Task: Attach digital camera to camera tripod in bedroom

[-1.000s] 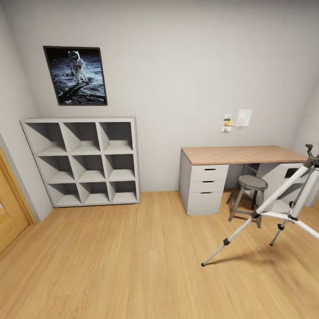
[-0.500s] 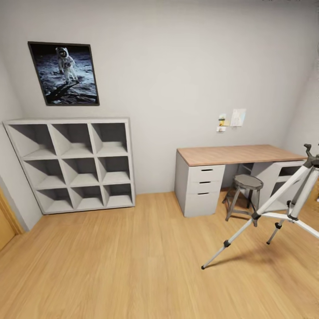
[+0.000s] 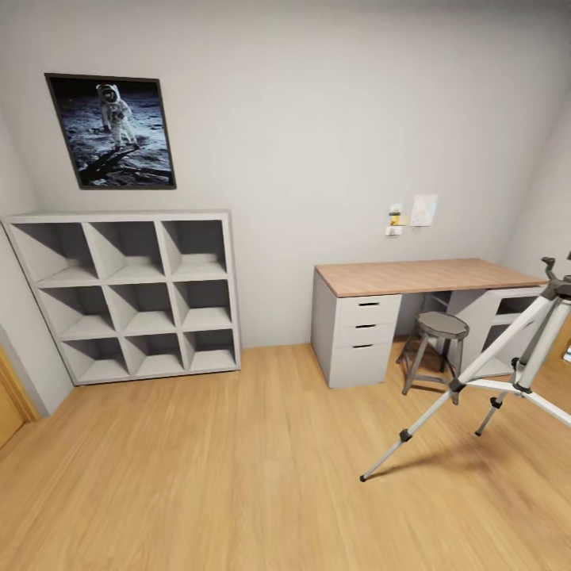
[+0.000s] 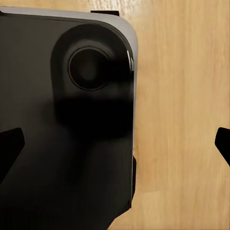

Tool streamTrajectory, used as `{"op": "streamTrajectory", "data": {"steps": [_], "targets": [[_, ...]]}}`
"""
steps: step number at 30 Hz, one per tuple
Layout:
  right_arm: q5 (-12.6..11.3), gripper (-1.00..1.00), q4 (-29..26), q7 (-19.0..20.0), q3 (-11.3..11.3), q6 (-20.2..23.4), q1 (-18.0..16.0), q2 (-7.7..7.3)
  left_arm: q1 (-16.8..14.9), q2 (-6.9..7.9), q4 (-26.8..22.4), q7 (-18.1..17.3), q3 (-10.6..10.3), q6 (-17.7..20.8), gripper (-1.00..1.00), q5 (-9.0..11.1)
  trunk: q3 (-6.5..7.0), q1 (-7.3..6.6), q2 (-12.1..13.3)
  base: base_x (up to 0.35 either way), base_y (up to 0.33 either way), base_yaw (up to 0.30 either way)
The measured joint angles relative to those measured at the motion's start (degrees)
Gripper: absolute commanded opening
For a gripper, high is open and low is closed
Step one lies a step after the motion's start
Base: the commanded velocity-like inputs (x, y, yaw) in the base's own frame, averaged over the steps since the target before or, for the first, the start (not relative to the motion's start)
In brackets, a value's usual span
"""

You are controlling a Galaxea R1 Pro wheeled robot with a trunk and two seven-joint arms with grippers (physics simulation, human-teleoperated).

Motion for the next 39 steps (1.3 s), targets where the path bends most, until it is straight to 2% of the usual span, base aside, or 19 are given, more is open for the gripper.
{"op": "streamTrajectory", "data": {"steps": [7, 9, 11, 13, 15, 16, 18, 20, 21, 23, 25, 26, 27, 30, 34, 37, 39], "targets": [[0.2, 1.00, -0.1, -0.1, 0.1, 0.1, 0.0, 0.00, 0.0, 0.25, -1.2, 0.2, 0.1, -0.4, 1.00, -0.1, 0.00, 0.00, 0.0, 0.000, 0.020, 0.000], [0.4, 1.00, -4.0, -0.4, 0.2, -0.6, -0.1, -0.41, -0.1, 2.53, -10.4, 2.0, 0.1, -0.1, 1.00, -0.1, 0.02, 0.00, 0.0, 0.000, 0.002, 0.000], [0.5, 1.00, -8.0, -0.7, 0.2, -1.5, -0.1, -0.79, 0.0, 3.63, -14.8, 2.5, 0.1, 0.1, 1.00, -0.1, 0.01, 0.00, 0.0, 0.000, 0.001, 0.000], [0.6, 1.00, -14.6, -1.4, 0.2, -2.7, -0.1, -1.38, -0.1, 5.15, -21.3, 2.9, 0.2, 0.8, 1.00, -0.1, 0.01, 0.00, 0.0, 0.000, 0.000, 0.000], [0.6, 1.00, -21.8, -2.6, 0.1, -3.4, -0.2, -1.82, -0.3, 6.11, -28.0, 3.1, 0.3, 3.5, 1.00, 0.0, 0.01, 0.00, 0.0, 0.000, 0.000, 0.000], [0.6, 1.00, -26.8, -3.3, 0.1, -3.6, -0.4, -1.99, -0.5, 6.39, -32.8, 3.1, 0.4, 7.2, 1.00, 0.0, 0.03, 0.00, 0.0, 0.000, 0.000, 0.000], [0.5, 1.00, -37.9, -4.3, 0.0, -3.8, -0.6, -2.16, -1.2, 6.55, -44.3, 2.8, 0.4, 17.2, 1.00, 0.0, 0.03, 0.00, 0.0, 0.000, 0.000, 0.000], [0.5, 1.00, -42.7, -4.5, 0.0, -3.9, -0.8, -2.20, -1.6, 6.60, -49.9, 2.6, 0.5, 22.4, 1.00, 0.0, 0.01, 0.00, 0.0, 0.000, 0.000, 0.000], [0.5, 1.00, -46.3, -4.6, 0.0, -4.0, -1.5, -2.21, -2.3, 6.63, -54.3, 2.4, 0.5, 26.6, 1.00, 0.0, 0.03, 0.00, 0.0, 0.000, 0.000, 0.000], [0.4, 1.00, -49.7, -4.7, -0.1, -4.0, -2.8, -2.19, -3.5, 6.65, -58.9, 2.2, 0.5, 29.8, 1.00, 0.0, 0.03, 0.00, 0.0, 0.000, 0.000, 0.000], [0.4, 1.00, -52.7, -4.7, -0.1, -3.9, -6.8, -2.14, -6.8, 6.66, -63.6, 2.1, 0.5, 32.8, 1.00, 0.0, 0.04, 0.00, 0.0, 0.000, 0.000, 0.000], [0.4, 1.00, -53.9, -4.7, -0.1, -3.7, -10.0, -2.13, -9.9, 6.67, -65.2, 1.8, 0.5, 33.9, 1.00, 0.1, 0.03, 0.00, 0.0, 0.000, 0.000, 0.000], [0.3, 1.00, -54.6, -4.7, -0.1, -3.5, -14.4, -2.10, -14.4, 6.67, -66.3, 1.4, 0.5, 34.8, 1.00, 0.1, 0.04, 0.00, 0.0, 0.000, 0.000, 0.000], [0.3, 1.00, -55.3, -4.8, -0.1, -3.0, -18.8, -1.95, -19.6, 6.65, -66.4, 0.0, 0.5, 36.0, 1.00, 0.2, 0.03, 0.00, 0.0, 0.000, 0.000, 0.000], [0.2, 1.00, -55.8, -4.8, -0.2, -2.4, -28.1, -1.70, -30.9, 6.62, -63.9, -4.2, 0.5, 40.2, 1.00, 0.3, 0.04, 0.00, 0.0, 0.000, 0.000, 0.000], [0.2, 1.00, -55.9, -4.9, -0.2, -2.3, -35.3, -1.60, -42.8, 6.64, -57.3, -6.2, 0.8, 43.9, 1.00, 0.4, 0.04, 0.00, 0.0, 0.000, 0.000, 0.000], [0.1, 1.00, -55.9, -5.0, -0.2, -2.4, -37.4, -1.57, -46.6, 6.70, -55.3, -6.8, 1.5, 44.5, 1.00, 0.6, 0.04, 0.00, 0.0, 0.000, 0.000, 0.000]]}}
